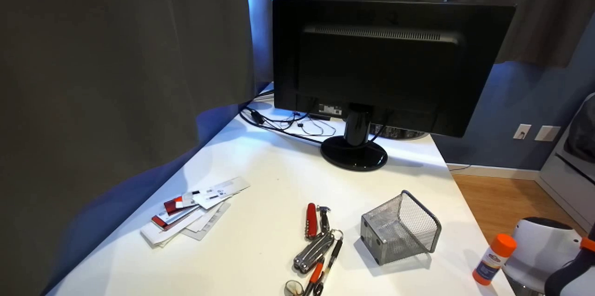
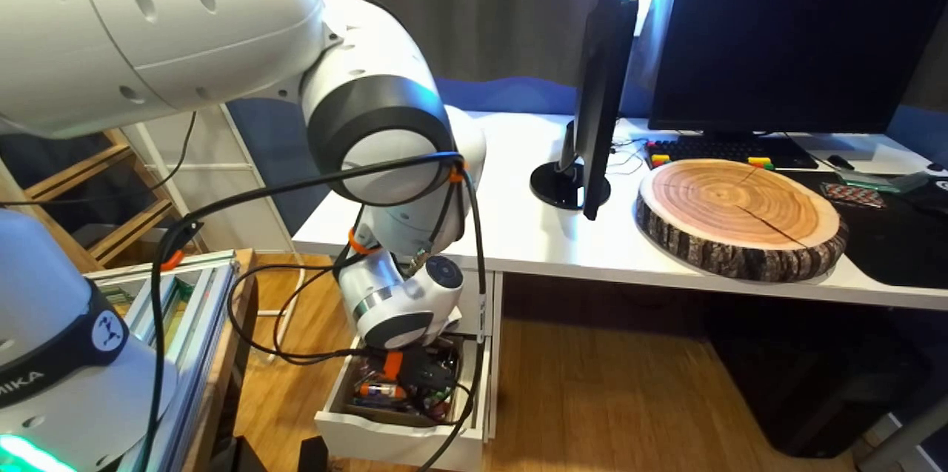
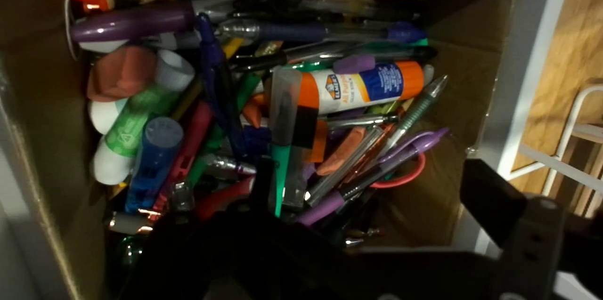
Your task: Remove one pen from the open drawer
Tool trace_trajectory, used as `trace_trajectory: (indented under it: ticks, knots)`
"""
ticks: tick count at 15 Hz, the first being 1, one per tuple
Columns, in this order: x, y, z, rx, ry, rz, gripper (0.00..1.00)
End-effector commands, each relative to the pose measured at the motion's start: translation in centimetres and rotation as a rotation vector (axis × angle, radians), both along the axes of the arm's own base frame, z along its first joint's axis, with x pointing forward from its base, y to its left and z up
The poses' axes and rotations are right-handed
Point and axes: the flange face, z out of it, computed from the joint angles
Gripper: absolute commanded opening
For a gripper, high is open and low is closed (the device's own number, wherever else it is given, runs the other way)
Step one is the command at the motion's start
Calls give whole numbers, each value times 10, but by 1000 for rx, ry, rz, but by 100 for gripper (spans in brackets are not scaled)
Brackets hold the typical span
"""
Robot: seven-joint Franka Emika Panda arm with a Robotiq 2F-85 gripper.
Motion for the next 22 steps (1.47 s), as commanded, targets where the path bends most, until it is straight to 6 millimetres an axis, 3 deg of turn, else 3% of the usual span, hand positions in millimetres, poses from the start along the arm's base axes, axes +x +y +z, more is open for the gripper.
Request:
trace_trajectory:
  ticks: [1,4,6,7,17,19,20,22]
  knots:
    - [1,3,-17,-25,-23,2,100]
    - [3,1,-21,-51,-36,-3,96]
    - [3,-1,-24,-70,-39,-5,72]
    - [3,-2,-24,-77,-41,-7,69]
    - [5,-5,-27,-101,-77,-8,1]
    - [5,-5,-28,-100,-78,-8,0]
    - [5,-5,-28,-101,-78,-10,28]
    - [5,-5,-29,-102,-77,-13,29]
